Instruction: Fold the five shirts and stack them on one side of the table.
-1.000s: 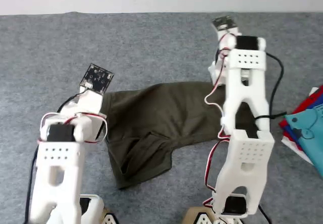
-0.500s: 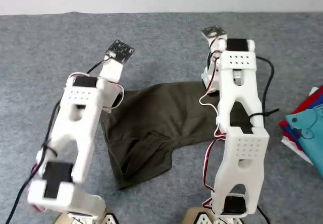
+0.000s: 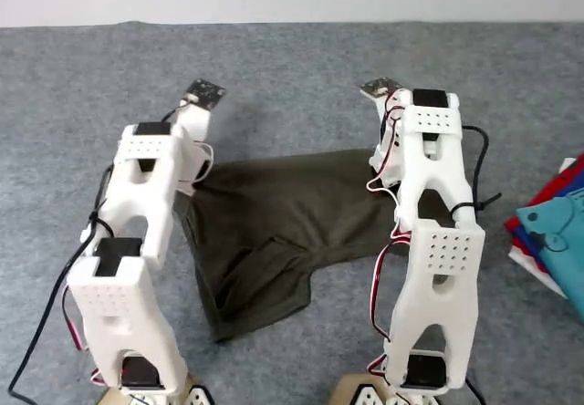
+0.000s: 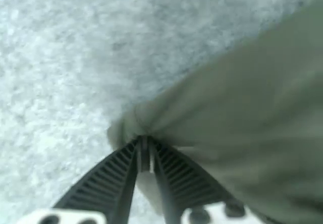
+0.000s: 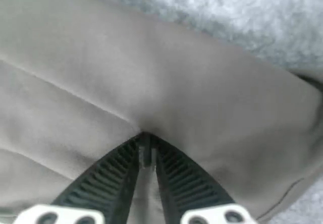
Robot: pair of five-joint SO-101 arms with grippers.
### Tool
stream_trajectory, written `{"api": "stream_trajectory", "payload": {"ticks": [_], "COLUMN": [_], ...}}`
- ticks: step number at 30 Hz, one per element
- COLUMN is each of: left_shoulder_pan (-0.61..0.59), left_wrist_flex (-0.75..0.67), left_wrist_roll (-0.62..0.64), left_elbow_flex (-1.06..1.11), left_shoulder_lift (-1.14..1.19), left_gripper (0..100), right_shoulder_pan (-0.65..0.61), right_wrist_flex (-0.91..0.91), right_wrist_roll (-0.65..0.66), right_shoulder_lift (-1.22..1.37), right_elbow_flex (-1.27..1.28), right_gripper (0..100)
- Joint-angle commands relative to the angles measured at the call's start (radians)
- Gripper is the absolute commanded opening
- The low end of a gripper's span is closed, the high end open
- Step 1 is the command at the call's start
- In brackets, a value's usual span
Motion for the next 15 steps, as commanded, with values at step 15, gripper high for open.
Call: {"api": "stream_trajectory", "payload": {"ticks": [15], "left_shoulder_pan": [0.0], "left_wrist_flex": [0.463], "left_wrist_roll": [0.006], "left_elbow_flex": [-0.559], "left_shoulder_lift": [-0.009], "left_gripper": [1], "right_shoulder_pan": [-0.054], "right_wrist_flex": [0.159], "right_wrist_roll": [0.011], "right_shoulder_lift": [-0.173], "right_elbow_flex": [-0.249], "right_gripper": [1.0]}}
